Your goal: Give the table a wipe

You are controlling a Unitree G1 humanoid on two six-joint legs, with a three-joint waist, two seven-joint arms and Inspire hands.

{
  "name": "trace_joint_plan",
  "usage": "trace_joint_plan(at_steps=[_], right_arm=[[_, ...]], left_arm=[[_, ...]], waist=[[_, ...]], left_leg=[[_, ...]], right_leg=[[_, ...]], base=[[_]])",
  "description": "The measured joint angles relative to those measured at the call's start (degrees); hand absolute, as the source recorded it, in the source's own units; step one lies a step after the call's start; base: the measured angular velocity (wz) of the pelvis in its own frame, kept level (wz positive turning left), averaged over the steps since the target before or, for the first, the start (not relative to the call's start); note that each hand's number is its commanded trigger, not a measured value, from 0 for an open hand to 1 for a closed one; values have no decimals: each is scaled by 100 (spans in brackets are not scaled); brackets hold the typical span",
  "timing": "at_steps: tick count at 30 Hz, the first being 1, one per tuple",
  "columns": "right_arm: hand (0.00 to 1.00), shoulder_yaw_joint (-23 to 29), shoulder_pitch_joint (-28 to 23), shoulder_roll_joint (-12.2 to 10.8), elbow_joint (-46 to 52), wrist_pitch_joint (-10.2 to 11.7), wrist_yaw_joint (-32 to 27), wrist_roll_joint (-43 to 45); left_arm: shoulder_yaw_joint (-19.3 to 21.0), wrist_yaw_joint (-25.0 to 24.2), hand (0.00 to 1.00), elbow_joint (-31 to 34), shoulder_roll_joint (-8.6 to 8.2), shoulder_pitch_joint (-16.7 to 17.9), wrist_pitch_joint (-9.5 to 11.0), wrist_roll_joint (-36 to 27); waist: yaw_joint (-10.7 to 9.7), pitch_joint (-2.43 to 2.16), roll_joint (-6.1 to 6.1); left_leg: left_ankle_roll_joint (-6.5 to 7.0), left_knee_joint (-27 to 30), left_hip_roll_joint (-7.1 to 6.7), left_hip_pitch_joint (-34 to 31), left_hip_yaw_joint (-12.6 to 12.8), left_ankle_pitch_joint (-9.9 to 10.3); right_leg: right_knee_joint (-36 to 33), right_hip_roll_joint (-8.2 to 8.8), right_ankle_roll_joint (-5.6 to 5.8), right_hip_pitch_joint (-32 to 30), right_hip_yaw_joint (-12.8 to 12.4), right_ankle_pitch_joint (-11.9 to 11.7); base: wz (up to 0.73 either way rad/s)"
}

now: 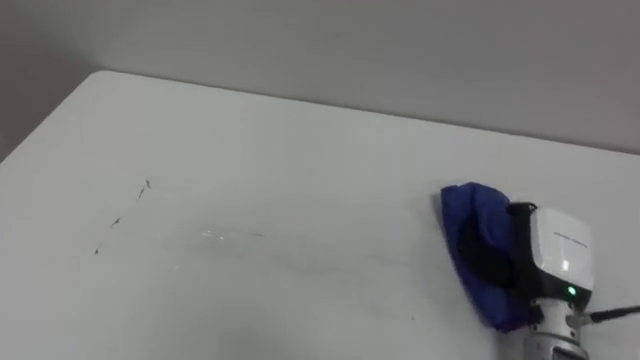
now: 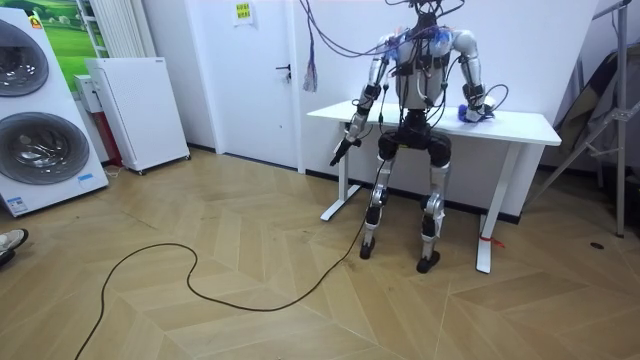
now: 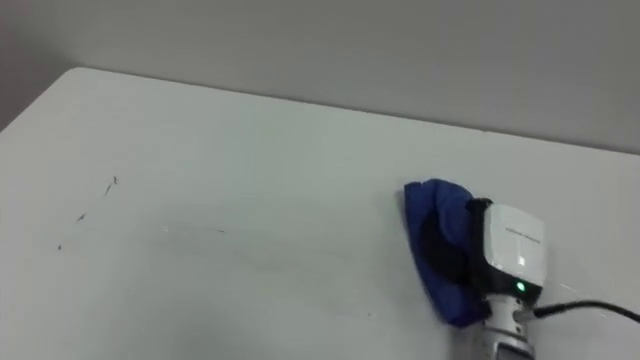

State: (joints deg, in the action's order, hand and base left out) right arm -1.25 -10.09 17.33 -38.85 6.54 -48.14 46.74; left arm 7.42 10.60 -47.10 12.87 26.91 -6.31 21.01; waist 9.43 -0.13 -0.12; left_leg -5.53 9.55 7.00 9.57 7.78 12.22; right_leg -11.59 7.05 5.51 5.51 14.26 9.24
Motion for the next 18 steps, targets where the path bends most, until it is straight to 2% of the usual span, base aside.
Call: trace_joint_plan(at_steps=[2, 7, 10, 14, 16, 18], right_arm=[[100, 235, -205, 5, -115, 57, -94, -33], [100, 185, -299, 38, -108, 71, 38, -474], [100, 60, -224, 30, 185, -152, 249, -562], [100, -128, -99, -55, 538, -547, 576, -514], [100, -516, 132, -55, 896, -782, 943, -427], [100, -899, 390, -95, 1011, -793, 1168, -335]], left_arm=[[115, 3, 0, 0, 5, 44, 3, 0], [-30, 48, 0, -5, -2, -75, 83, -13], [-328, 129, 0, 9, -53, -95, 109, -14], [-381, 127, 0, 5, -139, -116, 108, -18], [-434, 126, 0, -10, -142, -115, 13, -21], [-503, 127, 0, -9, -141, -109, -70, -16]], waist=[[-134, -44, -6], [-144, -56, 0], [-122, -66, 22], [96, -51, 59], [246, -30, 95], [369, 1, 114]], left_leg=[[13, 1, -1, 65, -1, 19], [15, 32, 6, 98, -10, 18], [14, 3, 11, 113, -2, 18], [12, -74, 25, 201, -6, 18], [13, -115, 20, 200, -9, 18], [13, -124, 21, 199, -13, 18]], right_leg=[[-12, 0, 4, 87, 3, -1], [-17, -2, -9, 148, 3, -42], [-25, -11, -17, 185, 1, -52], [-126, -35, -33, 115, -9, -64], [-181, -35, -53, 21, -3, -76], [-204, -36, -54, -12, 0, -77]], base=[[2], [0], [-3], [-21], [-20], [-9]])
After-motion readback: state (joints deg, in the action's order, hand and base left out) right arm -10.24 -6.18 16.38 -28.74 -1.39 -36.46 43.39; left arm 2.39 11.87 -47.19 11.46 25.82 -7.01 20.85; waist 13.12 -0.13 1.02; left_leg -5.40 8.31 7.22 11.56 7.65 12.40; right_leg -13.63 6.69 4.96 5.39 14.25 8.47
